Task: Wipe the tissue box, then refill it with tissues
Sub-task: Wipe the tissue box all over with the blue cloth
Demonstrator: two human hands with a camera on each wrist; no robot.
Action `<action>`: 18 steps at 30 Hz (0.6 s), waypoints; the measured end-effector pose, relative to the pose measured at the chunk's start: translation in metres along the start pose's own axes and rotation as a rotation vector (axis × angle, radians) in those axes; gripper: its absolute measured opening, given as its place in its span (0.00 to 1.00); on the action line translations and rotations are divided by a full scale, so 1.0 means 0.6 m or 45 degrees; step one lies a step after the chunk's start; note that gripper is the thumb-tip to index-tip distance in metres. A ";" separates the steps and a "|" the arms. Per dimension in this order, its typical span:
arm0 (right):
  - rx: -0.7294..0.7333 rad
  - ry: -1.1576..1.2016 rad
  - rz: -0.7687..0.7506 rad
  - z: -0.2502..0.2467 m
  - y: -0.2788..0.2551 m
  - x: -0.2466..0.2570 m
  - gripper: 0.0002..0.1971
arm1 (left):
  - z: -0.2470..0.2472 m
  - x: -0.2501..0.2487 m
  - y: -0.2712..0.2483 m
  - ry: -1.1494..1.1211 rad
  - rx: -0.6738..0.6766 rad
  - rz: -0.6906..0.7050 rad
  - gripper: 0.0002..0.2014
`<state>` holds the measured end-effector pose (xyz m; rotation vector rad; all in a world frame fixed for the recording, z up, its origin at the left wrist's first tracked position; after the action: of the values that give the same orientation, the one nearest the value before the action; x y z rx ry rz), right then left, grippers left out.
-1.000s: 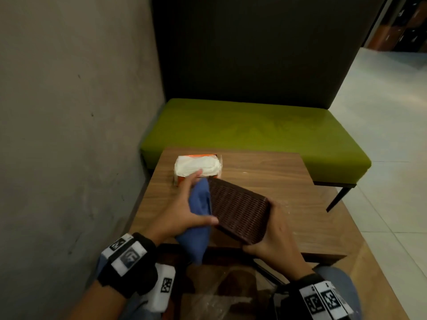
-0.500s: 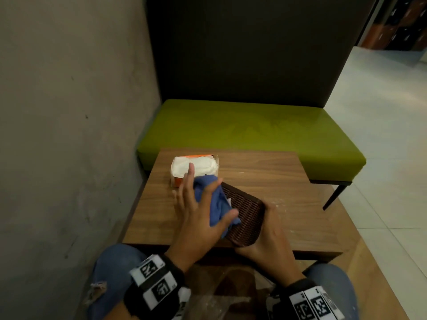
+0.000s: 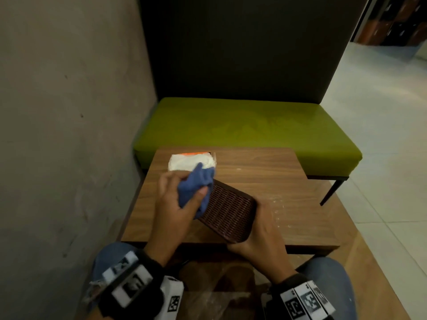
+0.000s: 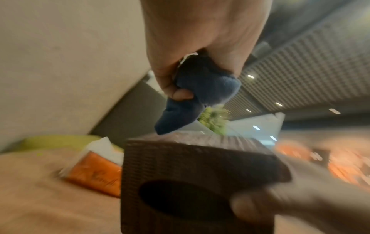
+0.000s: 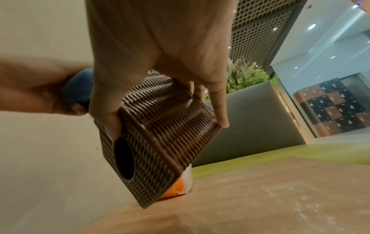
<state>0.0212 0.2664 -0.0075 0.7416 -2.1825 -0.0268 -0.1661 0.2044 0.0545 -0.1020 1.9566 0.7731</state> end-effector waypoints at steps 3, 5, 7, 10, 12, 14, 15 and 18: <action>-0.011 0.027 -0.079 0.014 0.012 0.021 0.45 | 0.067 -0.053 -0.033 0.332 0.359 0.219 0.35; -0.058 0.039 -0.133 0.013 0.014 0.025 0.43 | 0.088 -0.055 -0.038 0.540 0.431 0.344 0.36; -0.124 0.022 -0.170 0.001 0.009 0.020 0.47 | 0.075 -0.027 -0.009 0.555 0.322 0.233 0.26; -0.129 -0.015 -0.209 -0.009 -0.001 0.020 0.47 | 0.045 0.014 0.032 0.398 0.175 0.008 0.11; -0.122 -0.032 -0.225 -0.006 0.000 0.021 0.46 | 0.055 0.001 0.028 0.299 0.284 0.073 0.08; -0.107 -0.039 -0.243 0.000 0.004 0.022 0.46 | 0.077 -0.033 0.007 0.275 0.442 0.215 0.09; -0.092 -0.040 -0.245 0.003 0.004 0.022 0.45 | 0.083 -0.040 -0.001 0.284 0.482 0.258 0.10; -0.097 -0.036 -0.229 0.001 0.002 0.023 0.45 | 0.073 -0.016 0.025 0.289 0.291 0.139 0.10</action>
<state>0.0130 0.2600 0.0021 0.8964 -2.1223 -0.2130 -0.1329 0.2381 0.0561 0.0578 2.2686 0.6241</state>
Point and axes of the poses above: each hand's wrist, its own y-axis towards the middle knuckle, its own z-axis out of the palm, x = y × z, the point moved 4 cm from there along y, towards the middle knuckle, and after that the axes turned 5 degrees about x, right-handed, at the moved point
